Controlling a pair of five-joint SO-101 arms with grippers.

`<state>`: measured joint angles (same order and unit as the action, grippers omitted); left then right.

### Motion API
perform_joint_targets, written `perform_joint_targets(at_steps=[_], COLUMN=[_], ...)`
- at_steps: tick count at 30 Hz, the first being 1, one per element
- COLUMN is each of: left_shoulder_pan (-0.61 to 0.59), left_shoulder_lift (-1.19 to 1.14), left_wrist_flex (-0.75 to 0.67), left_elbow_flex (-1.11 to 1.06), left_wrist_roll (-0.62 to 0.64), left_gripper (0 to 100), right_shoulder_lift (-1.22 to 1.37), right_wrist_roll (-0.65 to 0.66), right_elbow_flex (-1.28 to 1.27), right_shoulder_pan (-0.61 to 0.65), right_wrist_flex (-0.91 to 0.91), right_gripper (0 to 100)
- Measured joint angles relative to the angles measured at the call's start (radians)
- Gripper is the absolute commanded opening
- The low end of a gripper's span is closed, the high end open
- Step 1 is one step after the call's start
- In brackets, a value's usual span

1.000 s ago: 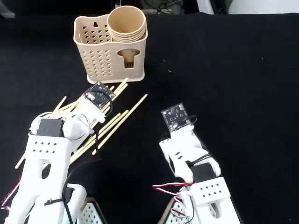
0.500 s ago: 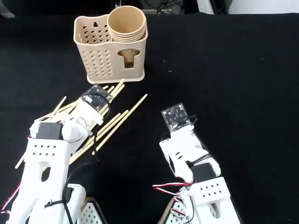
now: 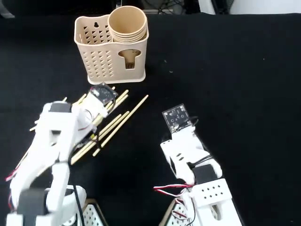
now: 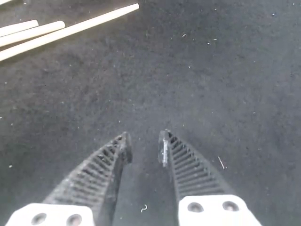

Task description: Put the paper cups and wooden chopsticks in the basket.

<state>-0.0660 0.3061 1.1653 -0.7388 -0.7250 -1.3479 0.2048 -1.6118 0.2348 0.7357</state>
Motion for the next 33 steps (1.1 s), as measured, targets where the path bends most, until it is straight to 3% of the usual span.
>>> perform_joint_targets(at_steps=[5,18,29,33], left_shoulder_pan=[-0.023,-0.043,-0.051,-0.051], left_shoulder_lift=[-0.152,-0.192,-0.301,-0.358], left_wrist_flex=[0.012,0.015,-0.184,-0.193], left_elbow_flex=[0.114,0.219,0.126,0.144], left_wrist_roll=[-0.034,-0.035,-0.037,-0.037], left_gripper=[17,17,17,17], right_shoulder_lift=[0.000,0.000,0.000,0.000], right_wrist_roll=[0.000,0.000,0.000,0.000], right_elbow_flex=[0.000,0.000,-0.002,-0.002], right_shoulder_pan=[0.000,0.000,0.000,0.000], right_wrist_flex=[0.000,0.000,0.000,0.000], right_gripper=[12.1,12.1,12.1,12.0])
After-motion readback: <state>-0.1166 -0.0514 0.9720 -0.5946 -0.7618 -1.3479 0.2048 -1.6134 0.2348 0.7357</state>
